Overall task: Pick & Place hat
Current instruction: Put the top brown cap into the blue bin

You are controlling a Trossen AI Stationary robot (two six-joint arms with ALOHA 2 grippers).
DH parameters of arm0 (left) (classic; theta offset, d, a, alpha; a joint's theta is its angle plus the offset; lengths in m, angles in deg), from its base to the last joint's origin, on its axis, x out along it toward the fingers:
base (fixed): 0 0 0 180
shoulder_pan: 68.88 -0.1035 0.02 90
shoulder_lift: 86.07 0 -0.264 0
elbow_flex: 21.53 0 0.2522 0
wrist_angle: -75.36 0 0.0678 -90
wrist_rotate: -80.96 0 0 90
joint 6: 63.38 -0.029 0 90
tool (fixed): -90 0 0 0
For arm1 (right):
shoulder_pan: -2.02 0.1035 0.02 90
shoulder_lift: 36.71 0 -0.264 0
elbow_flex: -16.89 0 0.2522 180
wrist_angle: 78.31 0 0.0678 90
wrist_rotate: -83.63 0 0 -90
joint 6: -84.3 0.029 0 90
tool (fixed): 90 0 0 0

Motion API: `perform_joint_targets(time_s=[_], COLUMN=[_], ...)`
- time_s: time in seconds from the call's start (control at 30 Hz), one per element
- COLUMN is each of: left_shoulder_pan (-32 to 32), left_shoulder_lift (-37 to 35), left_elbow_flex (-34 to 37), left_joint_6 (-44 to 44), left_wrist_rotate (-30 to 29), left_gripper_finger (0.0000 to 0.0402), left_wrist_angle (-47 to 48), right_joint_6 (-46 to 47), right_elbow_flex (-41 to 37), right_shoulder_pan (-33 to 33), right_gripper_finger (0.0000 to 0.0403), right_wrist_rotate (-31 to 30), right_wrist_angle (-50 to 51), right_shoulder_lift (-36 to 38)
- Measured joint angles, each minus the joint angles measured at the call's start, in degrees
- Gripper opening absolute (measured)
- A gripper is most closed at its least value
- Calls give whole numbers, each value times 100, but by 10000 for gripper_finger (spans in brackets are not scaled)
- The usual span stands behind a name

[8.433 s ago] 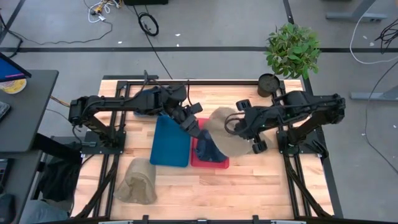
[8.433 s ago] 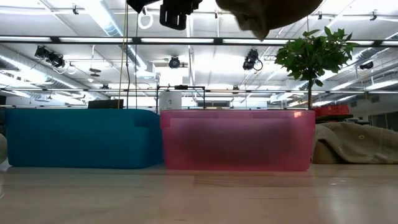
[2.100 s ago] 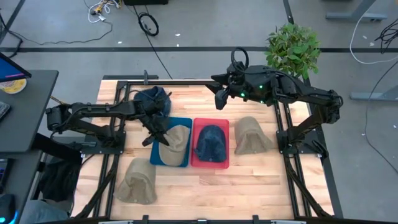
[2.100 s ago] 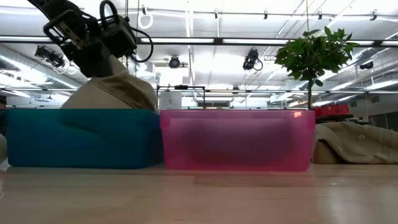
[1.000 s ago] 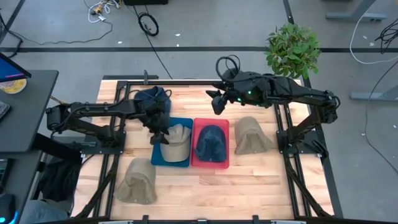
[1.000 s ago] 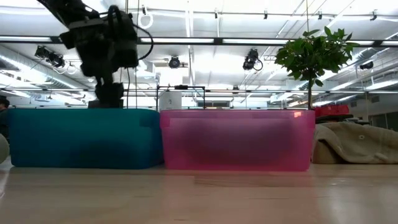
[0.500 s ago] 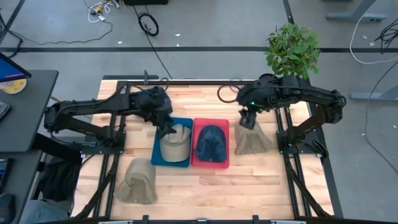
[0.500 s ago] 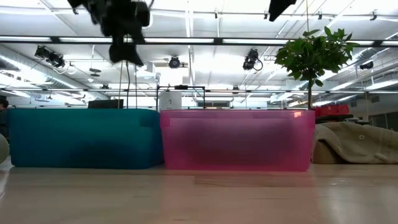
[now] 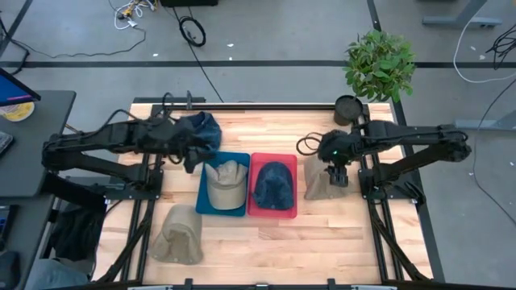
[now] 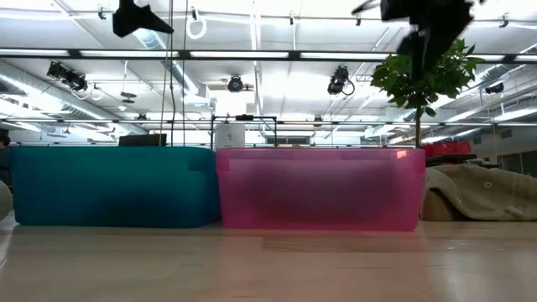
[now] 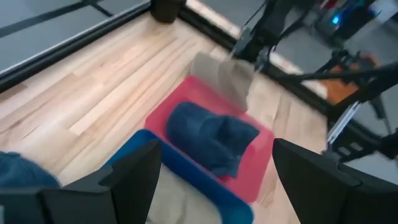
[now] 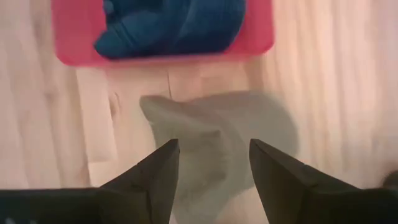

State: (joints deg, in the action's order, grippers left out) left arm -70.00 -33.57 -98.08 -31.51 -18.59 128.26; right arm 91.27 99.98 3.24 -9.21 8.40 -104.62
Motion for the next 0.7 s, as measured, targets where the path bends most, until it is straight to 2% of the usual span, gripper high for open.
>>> perform_joint_targets(time_s=[0.2, 0.33, 0.53, 0.7], left_shoulder_pan=[407, 548, 628, 626], left_shoulder_lift=[-46, 9, 1, -4], left_elbow_flex=[2, 2, 2, 2], left_joint_6=[78, 203, 208, 208], left_wrist_rotate=[-246, -249, -249, -197], left_gripper_finger=[309, 309, 309, 309], left_wrist_angle=[30, 35, 35, 25], right_joint_6=[192, 307, 323, 597], right_elbow_flex=[-1208, -1644, -2429, -2863], right_shoulder_pan=[-7, -11, -160, -345], right_gripper_finger=[201, 228, 281, 287], right_wrist_rotate=[64, 140, -69, -107], right_wrist_angle=[-647, -1184, -1601, -1766], right_shoulder_lift=[18, 40, 29, -3])
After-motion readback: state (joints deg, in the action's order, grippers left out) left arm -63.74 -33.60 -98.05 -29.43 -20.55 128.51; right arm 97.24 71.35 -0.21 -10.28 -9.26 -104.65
